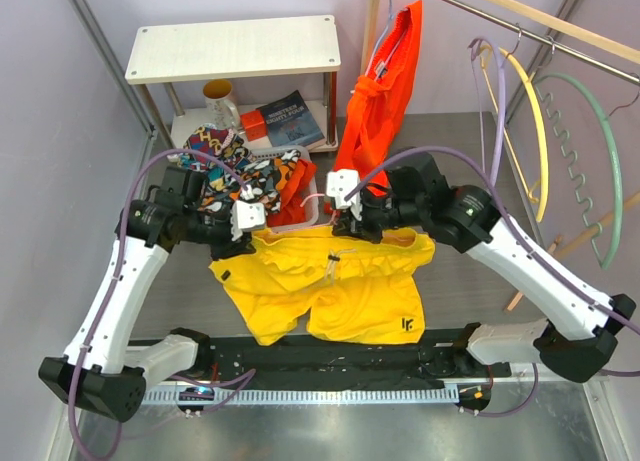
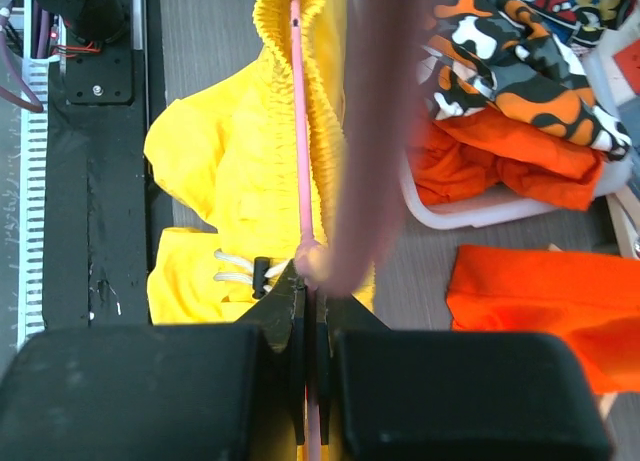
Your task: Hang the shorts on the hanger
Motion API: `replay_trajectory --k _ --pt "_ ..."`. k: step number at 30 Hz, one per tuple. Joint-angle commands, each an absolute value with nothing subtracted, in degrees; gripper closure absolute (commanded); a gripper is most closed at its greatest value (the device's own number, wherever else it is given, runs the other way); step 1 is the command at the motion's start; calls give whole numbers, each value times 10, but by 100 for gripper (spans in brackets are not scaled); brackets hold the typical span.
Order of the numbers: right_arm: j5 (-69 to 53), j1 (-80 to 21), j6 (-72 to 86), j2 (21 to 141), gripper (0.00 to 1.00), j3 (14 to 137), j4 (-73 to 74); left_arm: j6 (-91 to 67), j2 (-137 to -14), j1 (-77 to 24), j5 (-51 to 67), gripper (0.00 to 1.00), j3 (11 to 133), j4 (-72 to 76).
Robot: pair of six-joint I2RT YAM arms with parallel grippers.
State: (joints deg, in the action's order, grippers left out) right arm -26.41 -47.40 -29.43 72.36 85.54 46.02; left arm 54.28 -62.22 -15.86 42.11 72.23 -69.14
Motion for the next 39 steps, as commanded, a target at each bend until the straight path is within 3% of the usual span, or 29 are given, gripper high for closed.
replay_trajectory --k 1,5,8,15,25,35,39 --pt "-232 -468 -276 667 99 858 455 550 -613 -135 445 61 729 -700" --pt "-186 -468 -235 656 99 872 481 493 -605 -135 482 27 747 -657" --pt "-125 -468 -199 653 99 907 526 427 -599 -134 483 21 752 -597" --pt "32 -468 -127 613 99 942 634 345 -622 -135 504 18 744 -502" --pt "103 -377 -100 570 99 951 737 339 -658 -136 524 15 782 -517" --pt "197 -332 -36 673 99 1099 728 294 -662 -136 543 15 769 -499" --pt "314 -330 31 744 99 1181 685 290 -636 -136 535 14 754 -497"
